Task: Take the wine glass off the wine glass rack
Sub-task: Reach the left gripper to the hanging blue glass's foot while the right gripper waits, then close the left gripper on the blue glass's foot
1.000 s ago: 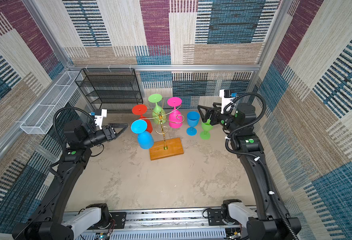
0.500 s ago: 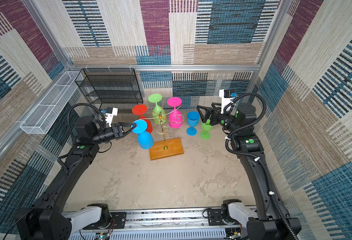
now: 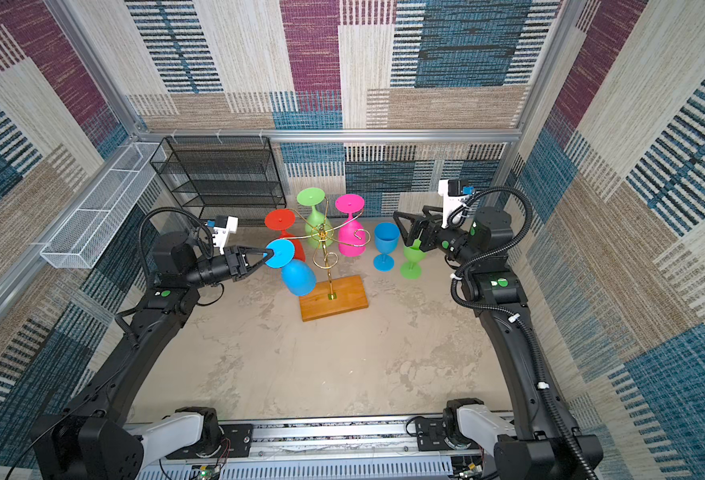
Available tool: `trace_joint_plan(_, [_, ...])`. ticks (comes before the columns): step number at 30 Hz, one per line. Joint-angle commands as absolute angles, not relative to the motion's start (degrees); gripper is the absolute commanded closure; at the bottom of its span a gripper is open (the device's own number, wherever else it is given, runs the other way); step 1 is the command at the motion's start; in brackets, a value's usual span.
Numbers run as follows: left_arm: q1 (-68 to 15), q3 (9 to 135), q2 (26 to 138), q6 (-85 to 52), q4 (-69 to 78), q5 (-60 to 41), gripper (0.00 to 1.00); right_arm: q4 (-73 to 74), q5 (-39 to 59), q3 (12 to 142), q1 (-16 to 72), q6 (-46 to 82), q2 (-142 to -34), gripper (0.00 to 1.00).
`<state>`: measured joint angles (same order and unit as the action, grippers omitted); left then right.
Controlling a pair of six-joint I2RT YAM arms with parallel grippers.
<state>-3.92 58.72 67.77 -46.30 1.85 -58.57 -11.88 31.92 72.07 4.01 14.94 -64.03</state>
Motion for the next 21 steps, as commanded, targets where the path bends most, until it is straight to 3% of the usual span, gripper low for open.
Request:
trace_joint_plan(1, [-3.9, 59.7, 67.2, -47.0, 3.4, -59.2, 0.83, -10.0, 32.7, 71.8, 4.0, 15.6, -63.6, 0.01])
trace_joint_plan(12, [-3.6, 61.4, 66.1, -43.4, -3.6, -58.0, 0.84, -10.2, 32.5, 71.4, 4.0, 15.7, -63.1, 0.01])
trace_joint_plan(21, [-3.0, 61.8, 65.4, -44.9, -3.1, -58.3, 0.98, -10.5, 32.7, 71.1, 4.0, 15.8, -62.5, 0.01])
